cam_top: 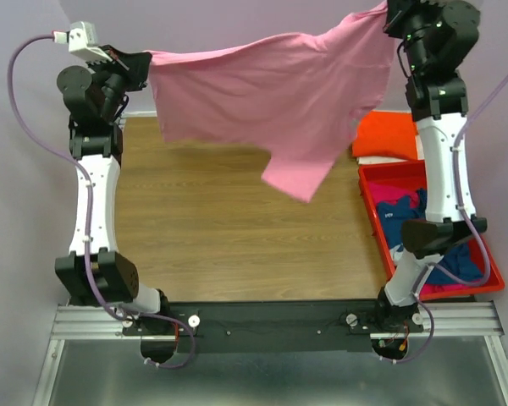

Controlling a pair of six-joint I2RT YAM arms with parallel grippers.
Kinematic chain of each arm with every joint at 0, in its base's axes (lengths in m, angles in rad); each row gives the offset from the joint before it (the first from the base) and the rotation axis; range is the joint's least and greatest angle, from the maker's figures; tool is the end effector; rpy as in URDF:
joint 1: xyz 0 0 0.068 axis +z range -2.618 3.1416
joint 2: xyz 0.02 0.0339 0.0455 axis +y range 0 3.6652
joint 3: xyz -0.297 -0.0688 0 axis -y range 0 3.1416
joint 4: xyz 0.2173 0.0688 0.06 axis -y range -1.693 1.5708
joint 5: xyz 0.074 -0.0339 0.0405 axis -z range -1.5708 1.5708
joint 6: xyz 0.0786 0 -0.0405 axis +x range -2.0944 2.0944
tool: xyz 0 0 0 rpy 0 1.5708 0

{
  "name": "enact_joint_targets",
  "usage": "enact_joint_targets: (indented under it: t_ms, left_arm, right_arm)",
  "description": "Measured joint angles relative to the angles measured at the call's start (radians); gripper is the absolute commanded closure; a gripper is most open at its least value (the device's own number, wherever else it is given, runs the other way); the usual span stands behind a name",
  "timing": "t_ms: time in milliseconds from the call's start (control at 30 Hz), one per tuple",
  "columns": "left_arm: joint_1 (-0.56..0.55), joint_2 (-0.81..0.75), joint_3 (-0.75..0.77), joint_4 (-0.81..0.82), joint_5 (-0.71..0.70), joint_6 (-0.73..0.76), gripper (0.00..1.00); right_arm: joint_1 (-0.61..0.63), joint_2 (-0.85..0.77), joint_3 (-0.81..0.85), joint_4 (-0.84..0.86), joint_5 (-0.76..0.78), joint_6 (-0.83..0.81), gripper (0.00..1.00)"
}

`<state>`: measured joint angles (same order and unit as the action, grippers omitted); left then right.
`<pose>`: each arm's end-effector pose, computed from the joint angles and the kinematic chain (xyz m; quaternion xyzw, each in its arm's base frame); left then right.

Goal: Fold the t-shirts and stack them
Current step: Flatten the tshirt out

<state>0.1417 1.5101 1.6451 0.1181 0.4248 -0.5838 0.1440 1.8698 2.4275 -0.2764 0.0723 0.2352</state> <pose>0.3513 0.0174 0.5351 -0.0565 0.6187 -0.2954 0.7258 0.4031 0.0527 0.6055 0.0562 0.5987 0.1292 0.7885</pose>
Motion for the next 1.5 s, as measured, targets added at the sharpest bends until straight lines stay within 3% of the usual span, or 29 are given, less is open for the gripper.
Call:
enact_joint_targets:
  t_ms: [267,533,800,1200,1300,1400,1433,1467,1500]
  left_arm:
    - [0.000,-0.331,-0.209,0.115,-0.083,0.001,1.00]
    - [0.000,-0.669,-0.413,0.166,-0.364,0.039,1.00]
    - [0.000,-0.778,-0.401,0.158,-0.546,0.111,1.00]
    - [0.000,-0.735,-0.438,0.141,-0.619,0.098,1.00]
    - [0.000,-0.620,-0.478,0.150,-0.599,0.062,1.00]
    - [0.003,-0.384,-0.496,0.142,-0.532,0.043,1.00]
    - [0.003,-0.316,-0.496,0.140,-0.510,0.042,0.94]
    - [0.005,-0.204,-0.495,0.133,-0.478,0.040,0.62]
    - [0.008,-0.121,-0.492,0.121,-0.457,0.039,0.51]
  right_arm:
    - [0.000,-0.209,-0.055,0.082,-0.044,-0.014,1.00]
    - [0.000,-0.357,-0.139,0.198,-0.126,-0.027,1.00]
    - [0.000,-0.376,-0.143,0.278,-0.189,-0.026,0.99]
    - [0.001,-0.286,-0.119,0.407,-0.196,0.066,1.00]
    - [0.001,-0.193,-0.173,0.443,-0.188,0.135,1.00]
    - [0.001,-0.068,-0.218,0.454,-0.183,0.177,1.00]
    - [0.001,0.022,-0.237,0.454,-0.180,0.193,0.99]
    - [0.001,0.077,-0.248,0.451,-0.177,0.201,0.83]
    - [0.001,0.151,-0.263,0.439,-0.173,0.209,0.69]
